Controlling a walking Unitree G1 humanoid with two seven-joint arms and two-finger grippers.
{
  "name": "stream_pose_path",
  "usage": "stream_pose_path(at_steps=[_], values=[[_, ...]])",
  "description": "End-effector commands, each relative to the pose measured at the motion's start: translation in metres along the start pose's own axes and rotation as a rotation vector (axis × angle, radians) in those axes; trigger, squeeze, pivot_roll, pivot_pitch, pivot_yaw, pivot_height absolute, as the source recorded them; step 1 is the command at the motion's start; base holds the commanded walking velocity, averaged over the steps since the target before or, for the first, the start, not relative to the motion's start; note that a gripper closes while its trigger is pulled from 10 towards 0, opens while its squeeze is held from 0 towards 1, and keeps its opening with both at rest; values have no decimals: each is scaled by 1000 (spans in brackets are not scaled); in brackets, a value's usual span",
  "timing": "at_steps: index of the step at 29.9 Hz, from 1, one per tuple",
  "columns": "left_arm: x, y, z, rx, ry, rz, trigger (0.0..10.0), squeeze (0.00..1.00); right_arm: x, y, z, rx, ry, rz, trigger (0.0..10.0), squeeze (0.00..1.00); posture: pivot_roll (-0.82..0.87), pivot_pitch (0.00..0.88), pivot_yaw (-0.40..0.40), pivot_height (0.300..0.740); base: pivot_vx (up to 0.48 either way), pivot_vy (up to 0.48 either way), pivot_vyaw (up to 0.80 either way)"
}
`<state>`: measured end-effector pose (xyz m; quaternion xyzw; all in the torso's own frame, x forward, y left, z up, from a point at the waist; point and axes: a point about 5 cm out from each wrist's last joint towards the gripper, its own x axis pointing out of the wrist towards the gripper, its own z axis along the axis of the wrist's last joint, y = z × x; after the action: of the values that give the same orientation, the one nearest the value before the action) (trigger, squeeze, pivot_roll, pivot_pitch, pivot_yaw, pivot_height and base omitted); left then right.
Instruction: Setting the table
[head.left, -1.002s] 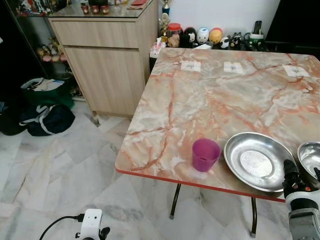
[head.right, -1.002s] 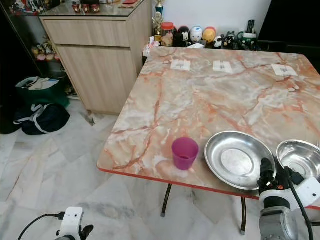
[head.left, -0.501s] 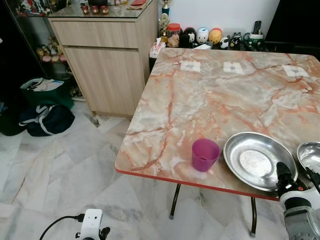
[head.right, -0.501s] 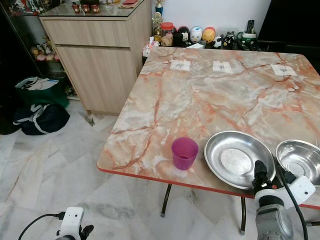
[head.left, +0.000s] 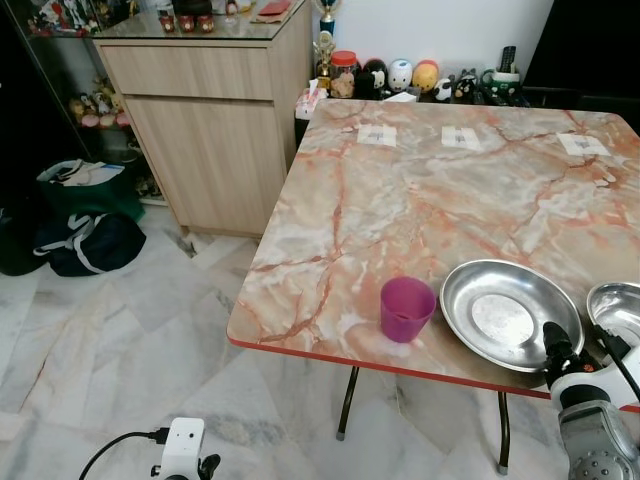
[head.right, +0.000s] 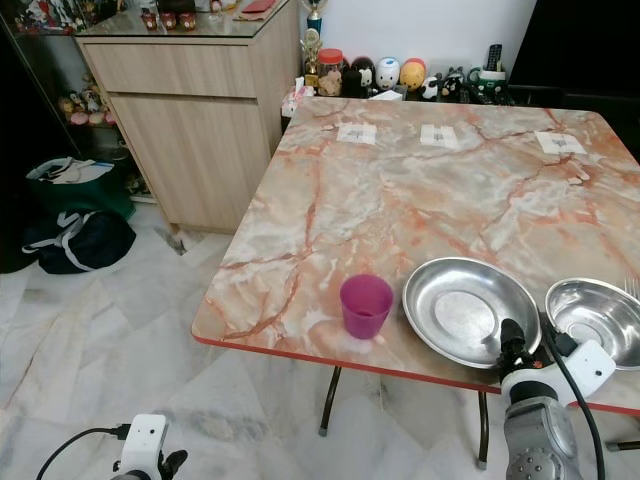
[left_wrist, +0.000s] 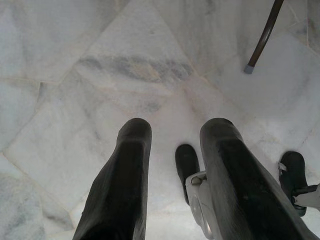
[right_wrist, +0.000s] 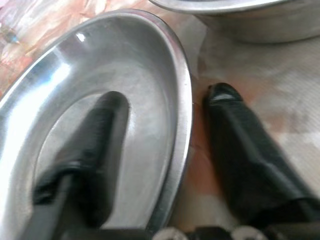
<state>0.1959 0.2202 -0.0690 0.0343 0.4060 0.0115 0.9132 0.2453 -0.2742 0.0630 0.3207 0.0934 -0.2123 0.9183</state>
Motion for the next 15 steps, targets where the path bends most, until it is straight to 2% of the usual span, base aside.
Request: stream_pose_path(at_steps=[1,15], values=[[-1,1,-5,10,19,2,10000,0,1,2,-13,0,64,0,0,0,-51,45,23,740,0,0,0],[-1,-1,-3,47,13,-20,10000,0,3,9,-13,3,61,17,0,0,-49,46,24,740,0,0,0]])
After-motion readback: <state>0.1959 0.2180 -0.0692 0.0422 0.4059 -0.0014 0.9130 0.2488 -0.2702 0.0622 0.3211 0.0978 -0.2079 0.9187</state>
